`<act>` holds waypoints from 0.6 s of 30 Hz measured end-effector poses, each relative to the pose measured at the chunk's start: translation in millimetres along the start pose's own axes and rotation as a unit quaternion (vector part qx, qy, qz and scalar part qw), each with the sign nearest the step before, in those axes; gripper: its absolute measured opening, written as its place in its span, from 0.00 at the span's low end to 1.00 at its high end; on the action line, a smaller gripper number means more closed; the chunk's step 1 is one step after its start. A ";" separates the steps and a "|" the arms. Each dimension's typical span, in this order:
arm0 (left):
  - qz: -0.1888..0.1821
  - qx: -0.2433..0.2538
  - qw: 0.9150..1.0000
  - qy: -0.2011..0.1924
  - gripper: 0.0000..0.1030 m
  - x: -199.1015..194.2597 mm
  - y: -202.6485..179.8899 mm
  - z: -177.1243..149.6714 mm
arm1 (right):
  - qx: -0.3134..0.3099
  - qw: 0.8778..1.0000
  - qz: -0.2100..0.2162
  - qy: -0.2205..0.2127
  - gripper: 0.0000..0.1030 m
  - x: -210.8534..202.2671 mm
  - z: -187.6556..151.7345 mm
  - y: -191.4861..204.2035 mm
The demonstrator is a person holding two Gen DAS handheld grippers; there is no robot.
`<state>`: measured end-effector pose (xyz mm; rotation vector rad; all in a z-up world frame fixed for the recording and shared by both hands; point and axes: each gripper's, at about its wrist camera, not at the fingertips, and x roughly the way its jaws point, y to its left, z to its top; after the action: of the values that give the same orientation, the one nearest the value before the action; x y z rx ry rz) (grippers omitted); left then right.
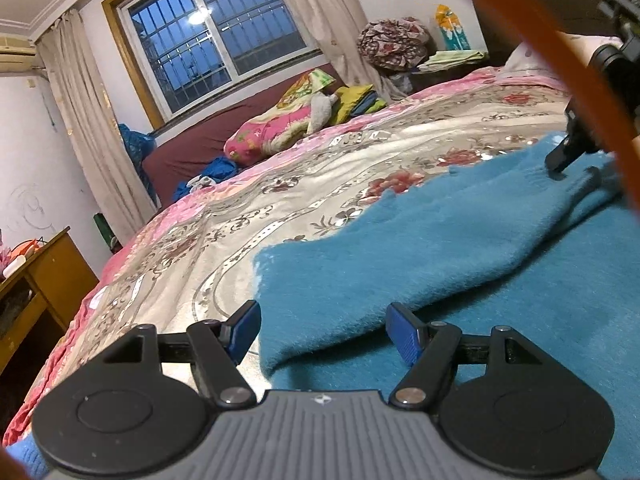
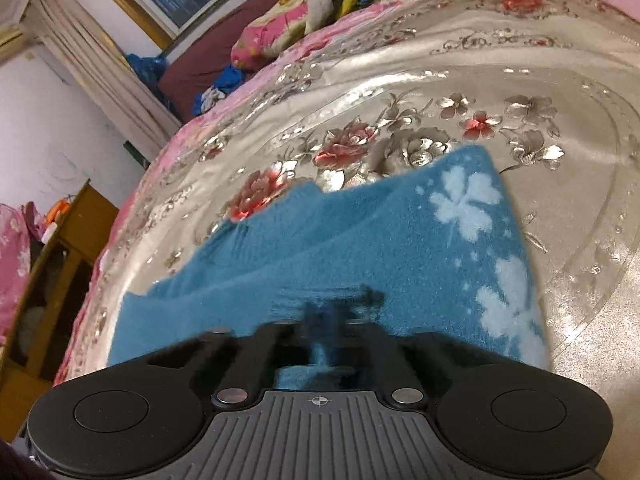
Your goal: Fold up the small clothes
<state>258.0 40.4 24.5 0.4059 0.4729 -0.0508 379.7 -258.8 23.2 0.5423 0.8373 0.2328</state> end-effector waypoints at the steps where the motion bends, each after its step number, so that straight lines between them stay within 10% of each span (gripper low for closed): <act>1: 0.001 -0.003 1.000 -0.002 0.72 1.1 1.3 1.2 | -0.005 1.000 -0.003 -0.009 0.00 -4.9 3.0 0.3; 6: 0.004 -0.022 1.000 -0.011 0.73 6.5 5.3 7.3 | 0.009 0.998 0.001 -0.055 0.00 -29.1 21.9 -8.9; 11: -0.001 -0.022 1.000 -0.002 0.73 13.7 2.0 3.5 | 0.014 1.000 0.025 -0.009 0.11 -18.9 16.4 -15.0; 15: -0.003 -0.016 1.000 0.000 0.73 10.5 1.9 0.9 | 0.008 1.000 0.017 0.006 0.43 -5.7 5.2 -14.2; 18: -0.001 -0.010 1.000 0.002 0.74 10.7 3.8 -0.6 | -0.013 1.000 0.007 0.009 0.46 2.7 -1.6 -9.3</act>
<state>267.8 44.6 20.5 0.3869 0.4768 -0.0477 380.1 -265.0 15.5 0.5234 0.8465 0.2617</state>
